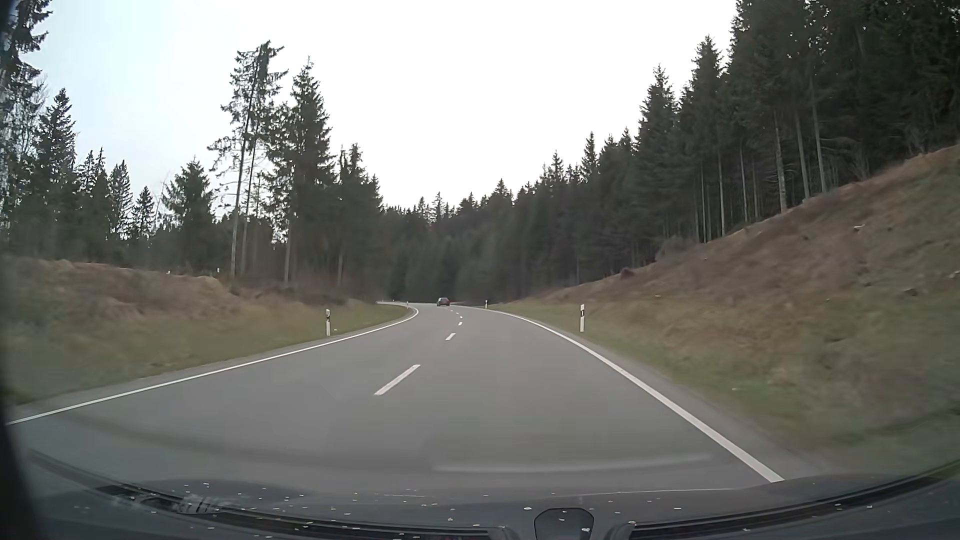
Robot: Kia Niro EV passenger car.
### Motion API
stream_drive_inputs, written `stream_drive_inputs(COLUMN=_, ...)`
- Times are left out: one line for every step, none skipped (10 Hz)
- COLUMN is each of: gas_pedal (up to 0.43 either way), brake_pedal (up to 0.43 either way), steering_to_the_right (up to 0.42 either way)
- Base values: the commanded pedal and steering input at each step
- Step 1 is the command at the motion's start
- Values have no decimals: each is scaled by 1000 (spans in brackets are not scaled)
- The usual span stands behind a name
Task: Follow the waypoints while adhering to traffic rules and regulations
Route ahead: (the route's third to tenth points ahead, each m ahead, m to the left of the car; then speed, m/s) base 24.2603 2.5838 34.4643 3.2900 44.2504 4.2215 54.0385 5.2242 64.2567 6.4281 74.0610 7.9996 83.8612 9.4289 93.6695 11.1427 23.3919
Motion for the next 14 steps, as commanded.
stream_drive_inputs(gas_pedal=287, brake_pedal=0, steering_to_the_right=-11)
stream_drive_inputs(gas_pedal=287, brake_pedal=0, steering_to_the_right=-11)
stream_drive_inputs(gas_pedal=287, brake_pedal=0, steering_to_the_right=-12)
stream_drive_inputs(gas_pedal=287, brake_pedal=0, steering_to_the_right=-13)
stream_drive_inputs(gas_pedal=287, brake_pedal=0, steering_to_the_right=-14)
stream_drive_inputs(gas_pedal=287, brake_pedal=0, steering_to_the_right=-15)
stream_drive_inputs(gas_pedal=287, brake_pedal=0, steering_to_the_right=-16)
stream_drive_inputs(gas_pedal=280, brake_pedal=0, steering_to_the_right=-16)
stream_drive_inputs(gas_pedal=280, brake_pedal=0, steering_to_the_right=-17)
stream_drive_inputs(gas_pedal=280, brake_pedal=0, steering_to_the_right=-17)
stream_drive_inputs(gas_pedal=280, brake_pedal=0, steering_to_the_right=-18)
stream_drive_inputs(gas_pedal=280, brake_pedal=0, steering_to_the_right=-18)
stream_drive_inputs(gas_pedal=280, brake_pedal=0, steering_to_the_right=-18)
stream_drive_inputs(gas_pedal=280, brake_pedal=0, steering_to_the_right=-18)
